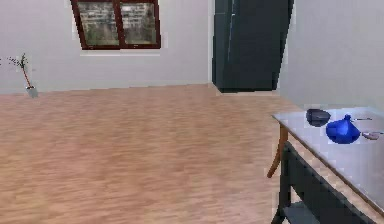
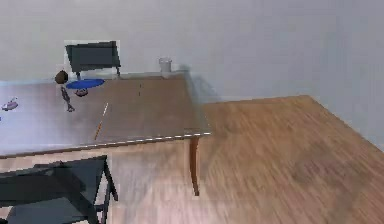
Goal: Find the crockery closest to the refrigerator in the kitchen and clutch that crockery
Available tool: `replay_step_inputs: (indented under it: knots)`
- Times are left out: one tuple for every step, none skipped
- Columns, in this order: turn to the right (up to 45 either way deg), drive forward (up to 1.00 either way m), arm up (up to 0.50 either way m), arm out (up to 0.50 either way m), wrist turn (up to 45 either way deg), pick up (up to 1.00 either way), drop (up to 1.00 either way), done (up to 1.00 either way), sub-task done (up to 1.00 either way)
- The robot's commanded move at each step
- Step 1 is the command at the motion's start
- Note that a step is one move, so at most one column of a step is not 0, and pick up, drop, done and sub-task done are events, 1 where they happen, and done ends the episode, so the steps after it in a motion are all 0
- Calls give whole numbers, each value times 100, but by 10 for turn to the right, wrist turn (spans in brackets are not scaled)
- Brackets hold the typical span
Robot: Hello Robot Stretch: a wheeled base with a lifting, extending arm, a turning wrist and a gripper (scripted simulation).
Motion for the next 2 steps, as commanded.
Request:
replay_step_inputs:
  knots:
    - [0, 100, 0, 0, 0, 0, 0, 0, 0]
    - [30, 0, 0, 0, 0, 0, 0, 0, 0]
